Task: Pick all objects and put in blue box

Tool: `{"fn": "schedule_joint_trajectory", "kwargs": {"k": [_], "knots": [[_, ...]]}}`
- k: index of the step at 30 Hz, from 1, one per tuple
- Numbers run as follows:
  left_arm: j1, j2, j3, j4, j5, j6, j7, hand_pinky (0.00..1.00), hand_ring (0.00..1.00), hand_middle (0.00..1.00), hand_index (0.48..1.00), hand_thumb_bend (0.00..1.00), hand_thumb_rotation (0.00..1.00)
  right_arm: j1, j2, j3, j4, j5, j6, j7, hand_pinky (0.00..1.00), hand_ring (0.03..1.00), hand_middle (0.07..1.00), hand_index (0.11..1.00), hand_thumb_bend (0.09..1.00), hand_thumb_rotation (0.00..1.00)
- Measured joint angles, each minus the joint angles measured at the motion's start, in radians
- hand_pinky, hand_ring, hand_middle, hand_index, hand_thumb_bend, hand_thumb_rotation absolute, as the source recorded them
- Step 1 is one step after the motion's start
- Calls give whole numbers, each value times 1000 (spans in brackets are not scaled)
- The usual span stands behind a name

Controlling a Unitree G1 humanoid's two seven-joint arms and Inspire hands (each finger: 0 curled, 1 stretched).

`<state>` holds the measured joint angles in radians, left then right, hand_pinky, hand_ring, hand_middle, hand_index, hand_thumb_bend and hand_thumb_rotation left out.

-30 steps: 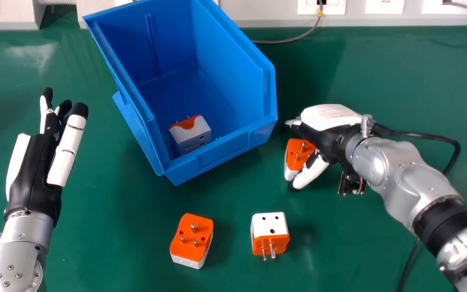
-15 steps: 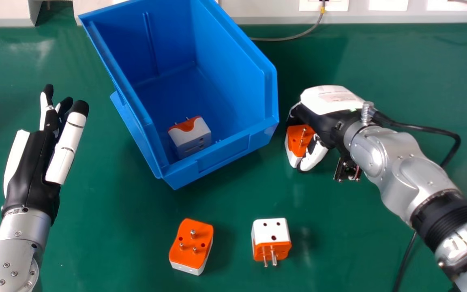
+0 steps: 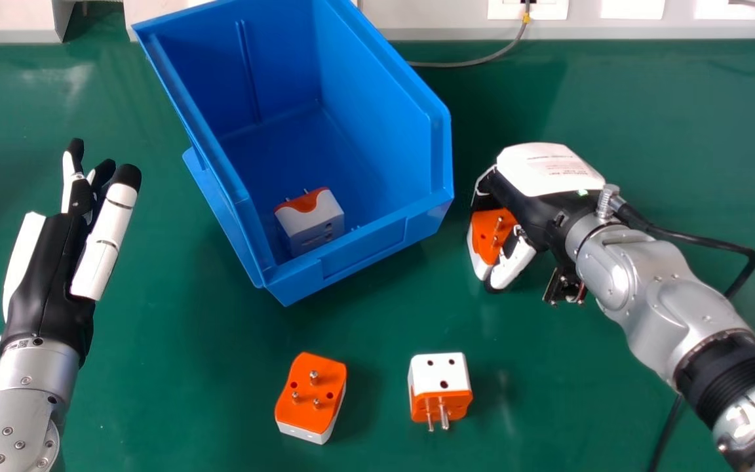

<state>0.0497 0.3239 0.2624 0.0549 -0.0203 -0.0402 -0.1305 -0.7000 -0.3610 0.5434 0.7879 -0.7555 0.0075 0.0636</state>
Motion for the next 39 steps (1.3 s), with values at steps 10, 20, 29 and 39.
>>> {"fn": "schedule_joint_trajectory", "kwargs": {"k": [10, 20, 29, 39], "knots": [[-6, 0, -1, 3, 0, 2, 0, 914, 972, 981, 984, 520, 948, 61, -48, -10, -100, 6, 2, 12, 379, 440, 493, 502, 499, 4], [-29, 0, -2, 34, 0, 6, 0, 915, 973, 983, 985, 522, 947, 208, -177, -73, -396, 4, 7, 58, 359, 434, 502, 505, 498, 1], [-41, 0, -2, 40, -1, 7, 0, 917, 973, 978, 985, 512, 938, 402, -287, -199, -760, 12, 2, 125, 338, 429, 512, 526, 494, 0], [-46, 0, -2, 41, -2, 8, 0, 918, 974, 976, 985, 517, 929, 566, -305, -306, -1089, 89, -5, 261, 328, 439, 521, 524, 493, 0]]}}
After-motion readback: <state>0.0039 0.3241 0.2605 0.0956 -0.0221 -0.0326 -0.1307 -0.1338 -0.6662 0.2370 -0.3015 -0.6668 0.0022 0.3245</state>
